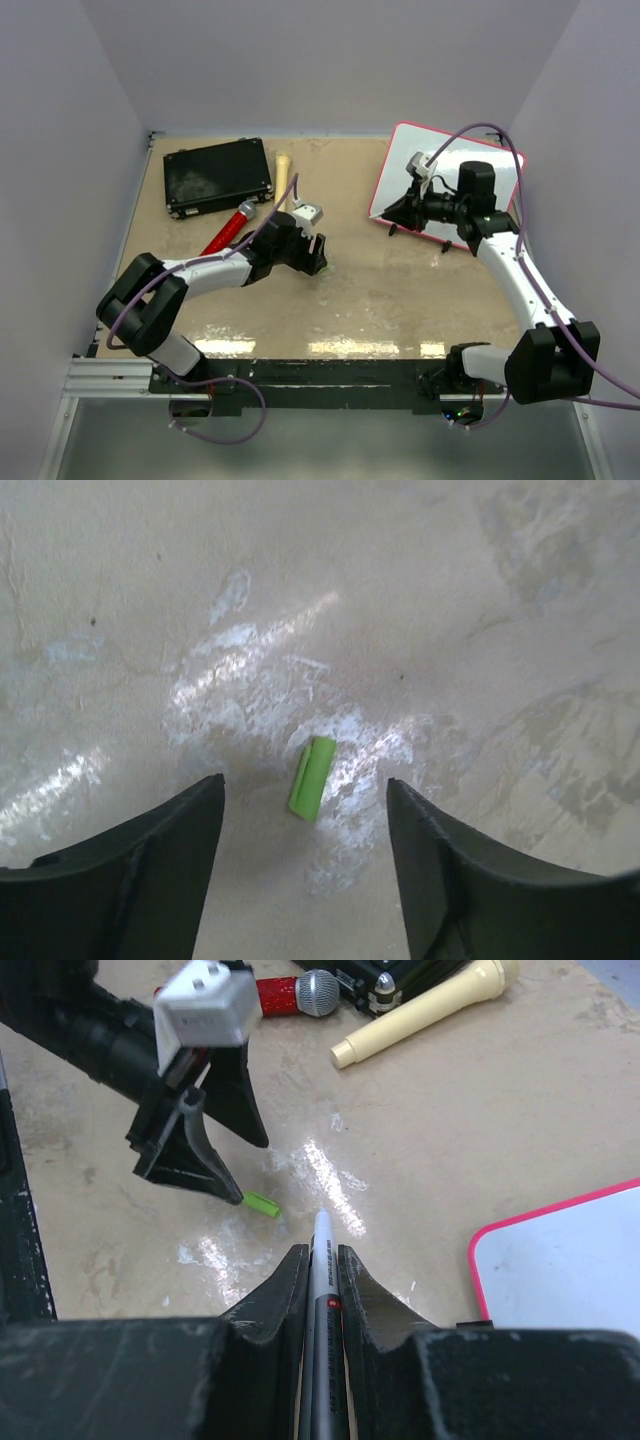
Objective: Write a sentence on the whiteboard
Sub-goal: Place the pen cap at the center of the board, then pick up the whiteboard from the whiteboard stand.
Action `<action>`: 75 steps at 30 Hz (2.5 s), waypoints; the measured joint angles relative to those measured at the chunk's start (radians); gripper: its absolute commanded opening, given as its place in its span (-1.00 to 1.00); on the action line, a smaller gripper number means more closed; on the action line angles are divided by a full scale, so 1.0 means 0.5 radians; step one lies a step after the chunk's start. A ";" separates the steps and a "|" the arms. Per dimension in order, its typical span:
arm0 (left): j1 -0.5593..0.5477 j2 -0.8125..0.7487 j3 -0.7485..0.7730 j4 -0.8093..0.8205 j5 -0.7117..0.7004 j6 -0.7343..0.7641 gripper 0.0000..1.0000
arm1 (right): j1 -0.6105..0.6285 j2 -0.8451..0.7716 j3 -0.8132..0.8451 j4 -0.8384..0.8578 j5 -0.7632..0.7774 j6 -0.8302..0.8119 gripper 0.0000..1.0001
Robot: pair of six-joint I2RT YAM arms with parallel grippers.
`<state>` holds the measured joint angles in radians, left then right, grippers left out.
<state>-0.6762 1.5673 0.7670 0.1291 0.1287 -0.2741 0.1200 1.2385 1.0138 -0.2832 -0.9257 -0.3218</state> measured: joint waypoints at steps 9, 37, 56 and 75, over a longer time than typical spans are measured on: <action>0.307 0.178 0.288 0.571 0.678 -0.217 0.78 | -0.091 -0.016 0.000 -0.001 0.038 0.013 -1.00; 0.378 2.251 2.300 1.537 1.427 -1.353 0.29 | -0.166 -0.032 0.000 -0.003 -0.023 0.014 -1.00; 0.276 2.622 2.941 1.531 1.476 -1.548 -0.81 | -0.166 0.002 0.000 -0.016 -0.025 0.011 -1.00; 0.240 2.624 2.979 1.607 1.476 -1.730 -1.00 | -0.167 0.002 0.000 -0.016 -0.067 0.007 -1.00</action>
<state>-0.5560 2.8792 2.2562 0.9325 0.8669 -1.1393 0.0364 1.2392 1.0138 -0.2913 -0.9592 -0.3183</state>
